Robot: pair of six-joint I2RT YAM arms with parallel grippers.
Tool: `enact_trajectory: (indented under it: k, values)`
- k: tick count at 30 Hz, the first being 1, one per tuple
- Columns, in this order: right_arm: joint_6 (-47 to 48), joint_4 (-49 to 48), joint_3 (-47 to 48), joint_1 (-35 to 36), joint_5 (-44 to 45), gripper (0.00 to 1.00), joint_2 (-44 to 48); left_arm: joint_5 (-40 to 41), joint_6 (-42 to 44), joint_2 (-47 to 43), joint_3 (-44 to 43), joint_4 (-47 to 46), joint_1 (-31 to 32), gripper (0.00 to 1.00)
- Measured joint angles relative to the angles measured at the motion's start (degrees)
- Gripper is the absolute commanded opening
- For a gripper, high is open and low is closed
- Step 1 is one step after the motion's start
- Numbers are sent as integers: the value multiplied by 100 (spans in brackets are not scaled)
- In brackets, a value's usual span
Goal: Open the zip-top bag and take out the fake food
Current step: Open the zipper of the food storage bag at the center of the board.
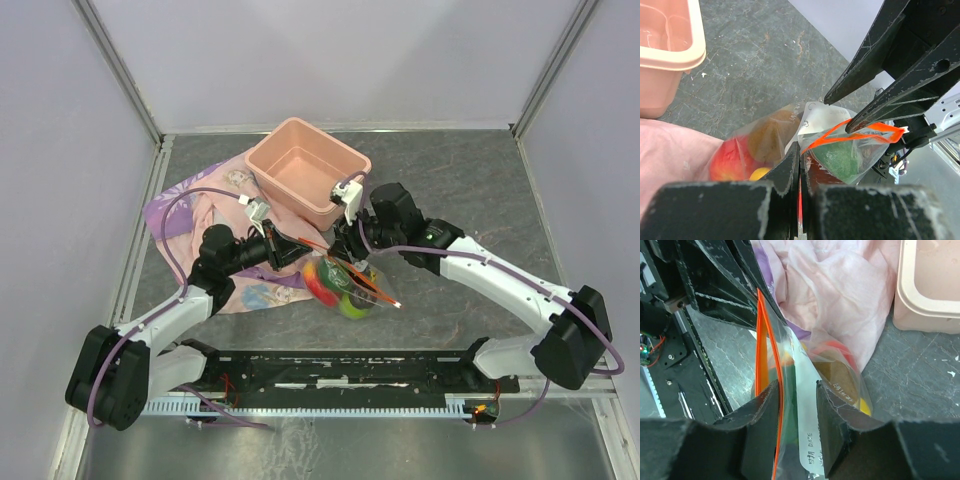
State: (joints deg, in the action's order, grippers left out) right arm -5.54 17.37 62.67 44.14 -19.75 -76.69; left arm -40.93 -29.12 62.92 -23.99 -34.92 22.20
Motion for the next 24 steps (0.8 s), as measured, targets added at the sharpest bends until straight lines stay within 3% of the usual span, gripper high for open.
enact_trajectory:
  k: [7, 14, 24]
  values:
    - [227, 295, 0, 39, 219, 39, 11, 0, 0, 0, 0, 2, 0, 3]
    - [304, 463, -37, 44, 382, 24, 247, 0, 0, 0, 0, 2, 0, 3]
    - [332, 621, -175, 44, 463, 24, 452, 2, -7, 0, 0, 2, 0, 3]
